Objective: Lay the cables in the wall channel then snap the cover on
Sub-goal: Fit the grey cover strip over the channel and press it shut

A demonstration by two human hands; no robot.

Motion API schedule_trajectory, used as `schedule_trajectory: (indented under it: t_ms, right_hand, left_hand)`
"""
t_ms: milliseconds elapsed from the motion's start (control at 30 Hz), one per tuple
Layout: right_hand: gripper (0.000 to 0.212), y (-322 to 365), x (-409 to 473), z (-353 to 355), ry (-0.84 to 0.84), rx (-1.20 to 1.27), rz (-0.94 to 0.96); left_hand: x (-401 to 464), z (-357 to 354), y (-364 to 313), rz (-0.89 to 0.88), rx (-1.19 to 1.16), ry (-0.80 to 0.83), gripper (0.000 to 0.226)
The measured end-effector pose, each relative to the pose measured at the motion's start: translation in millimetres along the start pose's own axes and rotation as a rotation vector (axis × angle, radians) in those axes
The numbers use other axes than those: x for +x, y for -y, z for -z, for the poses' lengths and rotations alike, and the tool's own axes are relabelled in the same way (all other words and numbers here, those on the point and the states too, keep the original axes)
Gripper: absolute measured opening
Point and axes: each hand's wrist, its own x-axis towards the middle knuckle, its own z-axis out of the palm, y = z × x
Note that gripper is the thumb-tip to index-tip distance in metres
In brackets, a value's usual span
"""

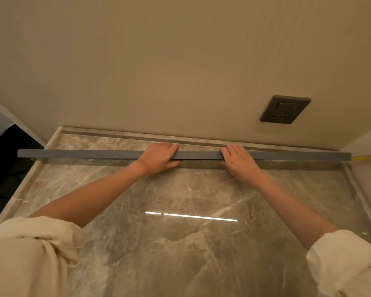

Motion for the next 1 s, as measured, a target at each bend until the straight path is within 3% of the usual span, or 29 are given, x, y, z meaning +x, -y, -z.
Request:
schedule_trajectory:
  t_ms: [167,333,400,533,800,1000]
  right_hand:
    - [0.044,6.8,5.4,-4.5,-0.095,-0.061,-0.091]
    - [0.040,8.5,14.5,-9.9,-0.194,0.146,-0.113]
    - [0.043,3.6,18.3,-13.2,-0.159,0.227,-0.116]
    - [0.038,-8.2,23.0,-24.4,-0.133,0.214,-0.129]
    - [0.034,-30.1,35.3,-46.7,-0.426,0.217,-0.265]
    - [0.033,-27.5,32.4,-60.2,-0.434,0.215,-0.296]
  left_hand:
    - [-7.5,2.7,13.9,0.114,0.067,0.011,0.044]
    - [-0.8,0.7,29.9,0.066,0.099,0.002,0.046]
    - [7.4,-1.6,36.5,0.031,0.110,-0.014,0.047]
    - [21.9,-6.9,41.0,-0.035,0.179,-0.024,0.046]
    - [48.5,-8.9,46.9,-0.072,0.143,-0.104,0.041]
    - [36.6,-18.0,49.1,-0.049,0.076,-0.122,0.034]
